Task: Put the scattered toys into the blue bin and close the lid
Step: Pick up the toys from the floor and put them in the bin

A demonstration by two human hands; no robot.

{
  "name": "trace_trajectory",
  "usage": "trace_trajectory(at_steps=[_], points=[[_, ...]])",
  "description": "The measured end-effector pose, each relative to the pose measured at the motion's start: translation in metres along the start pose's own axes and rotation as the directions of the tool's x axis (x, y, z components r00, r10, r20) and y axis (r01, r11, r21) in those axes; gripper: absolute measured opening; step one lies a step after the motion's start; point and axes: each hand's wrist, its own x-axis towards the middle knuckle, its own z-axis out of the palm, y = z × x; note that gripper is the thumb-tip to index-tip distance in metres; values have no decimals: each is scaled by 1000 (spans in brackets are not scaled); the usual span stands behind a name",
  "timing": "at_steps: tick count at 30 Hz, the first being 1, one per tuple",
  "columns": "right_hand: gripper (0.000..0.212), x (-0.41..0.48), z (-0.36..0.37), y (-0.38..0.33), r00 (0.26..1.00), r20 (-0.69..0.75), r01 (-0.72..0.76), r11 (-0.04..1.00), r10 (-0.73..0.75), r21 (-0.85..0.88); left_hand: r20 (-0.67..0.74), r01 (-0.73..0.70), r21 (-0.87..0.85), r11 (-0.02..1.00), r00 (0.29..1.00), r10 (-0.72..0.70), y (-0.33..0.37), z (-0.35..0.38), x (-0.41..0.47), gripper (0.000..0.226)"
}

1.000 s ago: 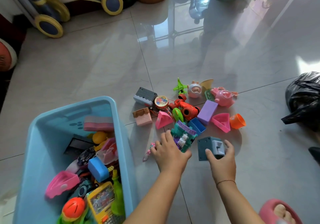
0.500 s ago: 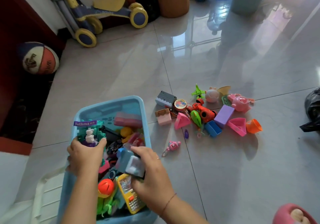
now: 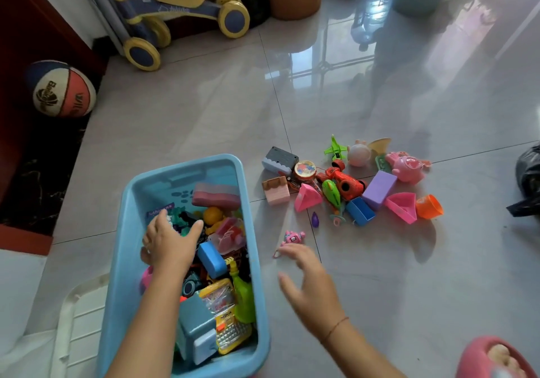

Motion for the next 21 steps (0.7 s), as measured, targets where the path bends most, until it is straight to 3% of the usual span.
trace_trajectory(at_steps=[5, 10, 13, 16, 17, 19, 21], points=[[36, 17, -50, 49, 964, -212, -171, 985, 163, -21, -12, -77, -58, 995, 997, 77, 23, 14, -9, 73], [52, 31, -85, 98, 901, -344, -324, 937, 265, -129, 18, -324, -114, 939, 945, 328, 87, 53, -32, 74], [67, 51, -97, 124, 875, -388, -385, 902, 289, -196, 40, -409, 23, 912, 912, 408, 119, 87, -43, 71], [70, 79, -106, 143, 887, -355, -399, 875, 294, -273, -82, -447, 164, 879, 882, 464, 136, 118, -46, 60], [68, 87, -107, 149, 894, -327, -406, 860, 305, -308, -66, -484, 181, 856, 863, 501, 139, 128, -49, 59], [64, 99, -106, 159, 903, -260, -424, 812, 342, -402, 105, -503, 182, 845, 864, 492, 138, 155, -56, 62], [61, 105, -102, 171, 896, -217, -443, 754, 387, -486, 278, -378, 174, 909, 905, 323, 125, 183, -65, 67]])
